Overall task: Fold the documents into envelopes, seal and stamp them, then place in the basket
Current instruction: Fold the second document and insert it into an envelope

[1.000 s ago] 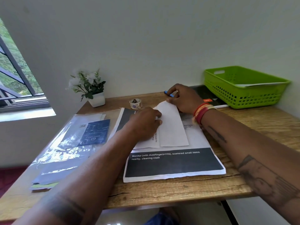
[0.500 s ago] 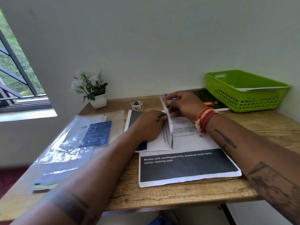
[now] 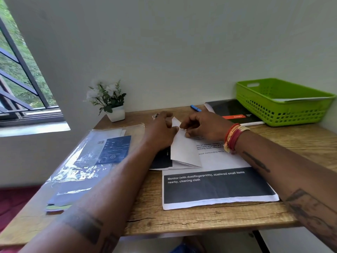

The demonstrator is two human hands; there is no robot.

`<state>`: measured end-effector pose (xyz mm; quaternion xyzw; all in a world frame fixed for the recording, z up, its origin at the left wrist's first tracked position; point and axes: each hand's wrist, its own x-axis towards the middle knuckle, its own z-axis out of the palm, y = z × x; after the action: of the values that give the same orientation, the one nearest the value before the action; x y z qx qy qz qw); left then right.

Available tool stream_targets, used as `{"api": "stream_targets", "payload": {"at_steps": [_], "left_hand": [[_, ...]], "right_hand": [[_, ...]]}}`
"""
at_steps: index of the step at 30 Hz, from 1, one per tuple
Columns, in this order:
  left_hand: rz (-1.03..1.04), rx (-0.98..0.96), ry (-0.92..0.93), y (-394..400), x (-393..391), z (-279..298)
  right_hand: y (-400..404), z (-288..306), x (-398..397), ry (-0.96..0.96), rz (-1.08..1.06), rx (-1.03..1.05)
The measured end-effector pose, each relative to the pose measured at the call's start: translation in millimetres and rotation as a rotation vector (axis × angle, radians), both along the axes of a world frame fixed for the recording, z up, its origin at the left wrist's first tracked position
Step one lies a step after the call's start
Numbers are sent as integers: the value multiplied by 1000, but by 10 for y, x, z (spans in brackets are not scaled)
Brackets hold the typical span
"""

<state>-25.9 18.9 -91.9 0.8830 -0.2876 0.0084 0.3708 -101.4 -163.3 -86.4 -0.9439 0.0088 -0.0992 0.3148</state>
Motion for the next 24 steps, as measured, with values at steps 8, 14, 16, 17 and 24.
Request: {"api": "stream_targets", "payload": {"at_steps": [8, 14, 16, 17, 24], "left_hand": [[-134, 481, -234, -53, -17, -123], [-150, 589, -186, -53, -46, -74], [-146, 592, -185, -58, -48, -67], [-148, 586, -181, -60, -43, -71], [-146, 577, -149, -63, -8, -67]], "right_hand": [[41, 19, 12, 30, 70, -171], [-7, 19, -16, 20, 21, -243], [-31, 10, -22, 22, 1, -234], [-34, 9, -23, 25, -7, -224], [2, -16, 3, 38, -74, -224]]}}
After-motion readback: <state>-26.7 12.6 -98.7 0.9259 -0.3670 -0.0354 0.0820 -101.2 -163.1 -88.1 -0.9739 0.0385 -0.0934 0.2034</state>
